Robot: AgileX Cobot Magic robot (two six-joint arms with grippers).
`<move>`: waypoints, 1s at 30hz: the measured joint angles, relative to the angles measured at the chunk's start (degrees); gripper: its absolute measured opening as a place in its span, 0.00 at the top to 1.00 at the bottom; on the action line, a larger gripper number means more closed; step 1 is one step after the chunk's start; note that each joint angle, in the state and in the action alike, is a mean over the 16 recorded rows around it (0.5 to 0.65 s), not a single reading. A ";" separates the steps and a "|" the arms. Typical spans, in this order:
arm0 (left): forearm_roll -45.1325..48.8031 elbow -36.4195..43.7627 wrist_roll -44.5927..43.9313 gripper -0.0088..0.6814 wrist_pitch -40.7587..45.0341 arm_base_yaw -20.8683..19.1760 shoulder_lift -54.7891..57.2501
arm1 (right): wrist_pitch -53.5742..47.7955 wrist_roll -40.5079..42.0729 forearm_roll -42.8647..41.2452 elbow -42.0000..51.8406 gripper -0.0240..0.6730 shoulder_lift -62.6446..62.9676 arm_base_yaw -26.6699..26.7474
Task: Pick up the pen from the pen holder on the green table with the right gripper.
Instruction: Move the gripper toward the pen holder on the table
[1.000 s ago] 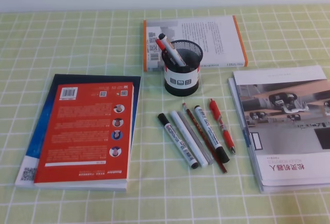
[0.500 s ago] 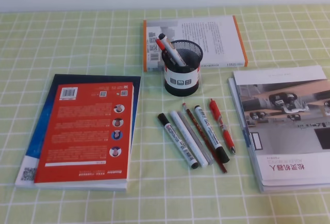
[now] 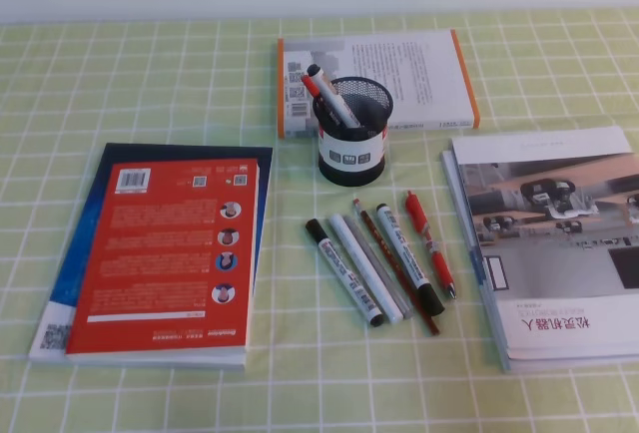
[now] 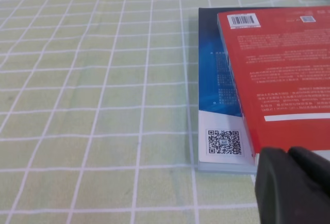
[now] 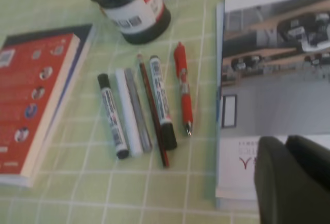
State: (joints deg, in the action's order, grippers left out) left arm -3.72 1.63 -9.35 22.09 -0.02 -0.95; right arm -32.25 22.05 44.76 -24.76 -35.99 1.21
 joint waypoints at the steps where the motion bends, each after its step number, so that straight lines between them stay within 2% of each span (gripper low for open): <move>1: 0.00 0.00 0.00 0.99 0.00 0.00 0.00 | -0.80 0.44 -0.40 -0.78 0.98 -1.99 0.01; 7: 0.00 0.00 0.00 0.99 0.00 0.00 0.00 | -4.01 0.89 -3.51 -4.87 0.98 -12.25 1.31; 12: 0.00 0.00 0.00 0.99 0.00 0.00 0.00 | -4.21 -1.27 -6.70 -8.34 0.98 -18.72 5.08; 22: 0.00 0.00 0.00 0.99 0.00 0.00 0.00 | 1.18 -7.15 -12.41 -17.26 0.98 -30.57 19.09; 30: 0.00 0.00 0.00 0.99 0.00 0.00 0.00 | 6.62 -8.20 -14.83 -25.50 0.98 -40.98 29.15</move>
State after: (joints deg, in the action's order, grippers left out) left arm -3.72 1.63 -9.35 22.09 -0.02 -0.95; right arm -25.63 13.85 29.94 -50.26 -76.97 30.36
